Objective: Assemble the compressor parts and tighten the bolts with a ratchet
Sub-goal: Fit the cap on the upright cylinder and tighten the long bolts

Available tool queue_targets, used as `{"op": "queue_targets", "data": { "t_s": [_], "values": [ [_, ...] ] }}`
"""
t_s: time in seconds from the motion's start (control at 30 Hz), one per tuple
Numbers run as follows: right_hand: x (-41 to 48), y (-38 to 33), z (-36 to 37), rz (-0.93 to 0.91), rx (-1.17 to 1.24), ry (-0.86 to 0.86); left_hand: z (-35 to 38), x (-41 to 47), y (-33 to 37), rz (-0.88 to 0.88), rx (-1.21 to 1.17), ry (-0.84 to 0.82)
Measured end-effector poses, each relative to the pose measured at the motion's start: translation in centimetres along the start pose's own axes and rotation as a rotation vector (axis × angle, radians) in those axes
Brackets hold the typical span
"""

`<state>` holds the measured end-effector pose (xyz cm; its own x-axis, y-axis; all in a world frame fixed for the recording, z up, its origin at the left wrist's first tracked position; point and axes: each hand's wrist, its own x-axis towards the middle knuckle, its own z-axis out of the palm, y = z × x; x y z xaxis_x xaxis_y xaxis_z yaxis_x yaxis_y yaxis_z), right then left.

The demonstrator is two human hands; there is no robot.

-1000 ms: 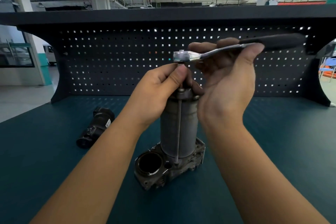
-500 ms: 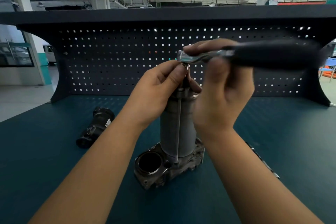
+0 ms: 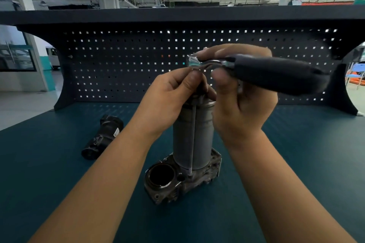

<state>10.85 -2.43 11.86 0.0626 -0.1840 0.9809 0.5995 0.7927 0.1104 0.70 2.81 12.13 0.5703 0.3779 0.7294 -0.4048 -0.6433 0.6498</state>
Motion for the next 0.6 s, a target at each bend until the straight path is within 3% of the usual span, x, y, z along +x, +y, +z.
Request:
{"op": "queue_targets", "data": {
  "t_s": [0.07,0.17,0.23,0.3,0.37,0.43,0.5,0.53,0.6],
  "values": [
    [0.2,-0.7,0.5,0.135,0.133,0.14,0.0,0.0,0.0,-0.011,-0.006,-0.01],
    [1.0,-1.3,0.9,0.668,0.433,0.411,0.1,0.1,0.0,-0.027,-0.037,-0.023],
    [1.0,-0.5,0.4,0.916,0.59,0.424,0.1,0.2,-0.1,-0.029,-0.044,-0.022],
    [0.8,-0.7,0.7,0.808,0.532,0.382,-0.1,0.1,-0.2,-0.031,-0.04,-0.018],
    [0.5,-0.8,1.0,0.451,0.335,0.325,0.0,0.1,-0.1,-0.029,-0.028,-0.005],
    [0.7,-0.3,0.5,0.14,0.113,0.111,0.1,0.0,0.0,-0.018,-0.016,0.013],
    [1.2,0.3,0.1,0.152,-0.093,-0.175,0.1,-0.1,0.0,-0.027,0.013,0.065],
    [1.3,0.4,0.0,0.186,-0.142,-0.221,-0.1,0.0,-0.4,-0.014,0.037,0.08],
    [0.7,-0.4,0.6,0.143,-0.066,-0.047,-0.1,0.2,-0.4,-0.005,0.029,0.063]
  ]
}}
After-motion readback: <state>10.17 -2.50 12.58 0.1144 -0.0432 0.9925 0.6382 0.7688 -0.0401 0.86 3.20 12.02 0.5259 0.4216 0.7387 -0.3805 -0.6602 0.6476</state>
